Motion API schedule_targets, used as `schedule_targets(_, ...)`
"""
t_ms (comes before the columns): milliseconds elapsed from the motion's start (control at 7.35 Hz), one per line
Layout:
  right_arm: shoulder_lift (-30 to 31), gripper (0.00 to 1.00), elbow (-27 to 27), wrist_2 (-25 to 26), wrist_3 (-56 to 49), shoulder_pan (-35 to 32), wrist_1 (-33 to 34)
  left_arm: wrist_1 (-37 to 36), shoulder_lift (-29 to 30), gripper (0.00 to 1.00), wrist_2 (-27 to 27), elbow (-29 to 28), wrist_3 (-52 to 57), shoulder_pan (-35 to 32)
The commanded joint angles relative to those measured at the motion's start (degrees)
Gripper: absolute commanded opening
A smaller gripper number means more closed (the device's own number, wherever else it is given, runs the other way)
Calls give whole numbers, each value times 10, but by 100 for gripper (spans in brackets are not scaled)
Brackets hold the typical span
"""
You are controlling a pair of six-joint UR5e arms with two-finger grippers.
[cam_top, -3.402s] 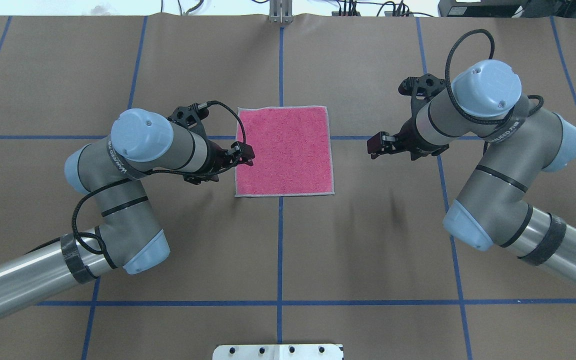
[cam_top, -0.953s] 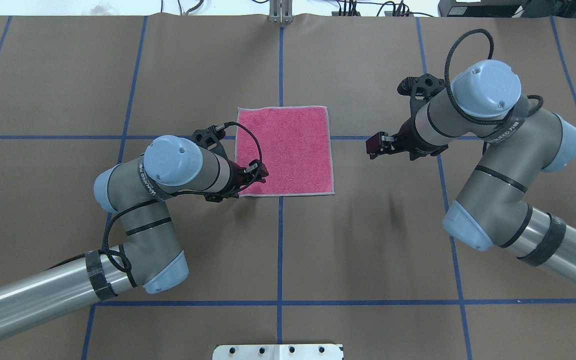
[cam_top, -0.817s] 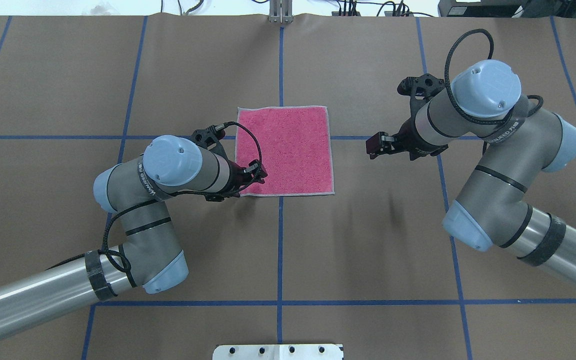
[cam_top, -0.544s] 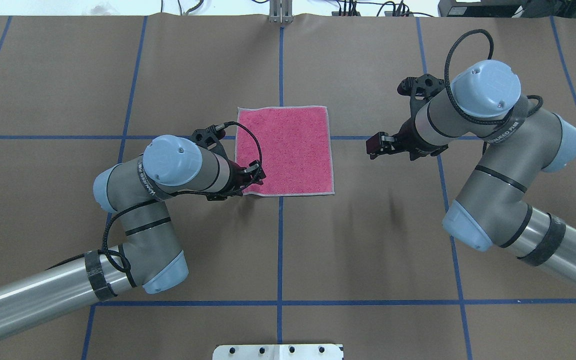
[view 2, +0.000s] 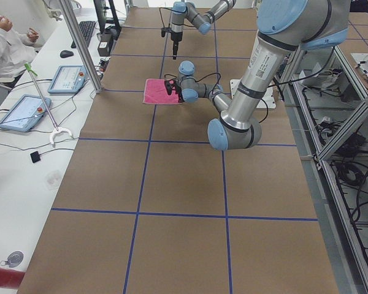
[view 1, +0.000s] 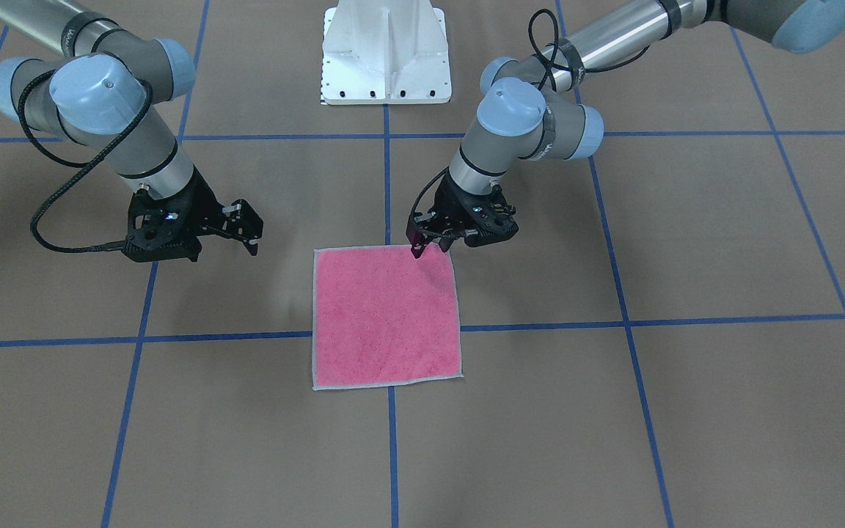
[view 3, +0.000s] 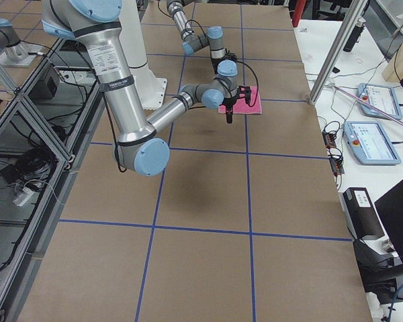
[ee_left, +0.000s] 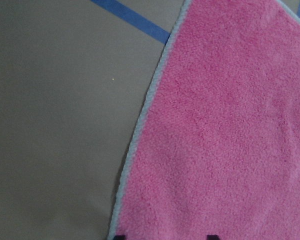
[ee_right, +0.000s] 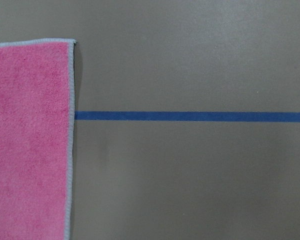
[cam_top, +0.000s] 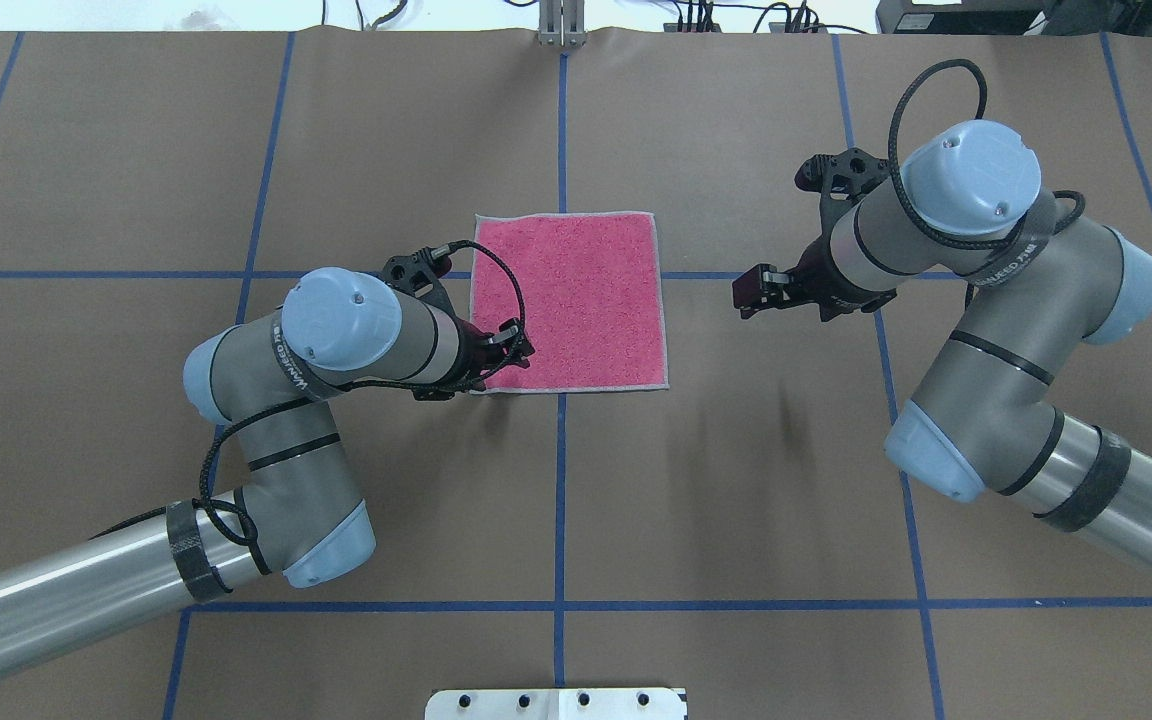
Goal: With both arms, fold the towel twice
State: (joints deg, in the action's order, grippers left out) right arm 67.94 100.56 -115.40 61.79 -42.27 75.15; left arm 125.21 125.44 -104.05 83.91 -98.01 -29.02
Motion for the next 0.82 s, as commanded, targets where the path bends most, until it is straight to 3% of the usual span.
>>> schedule_targets(0,0,99,0,0,0,0,0,0,-3,72,-1,5,1,-2)
schedule_targets(408,0,99,0,1,0,1,0,-9,-5,71,-24,13,50,-5)
schedule_targets(680,0,99,0,1,0,2,0,-40,-11,67,-23,26,202,-6)
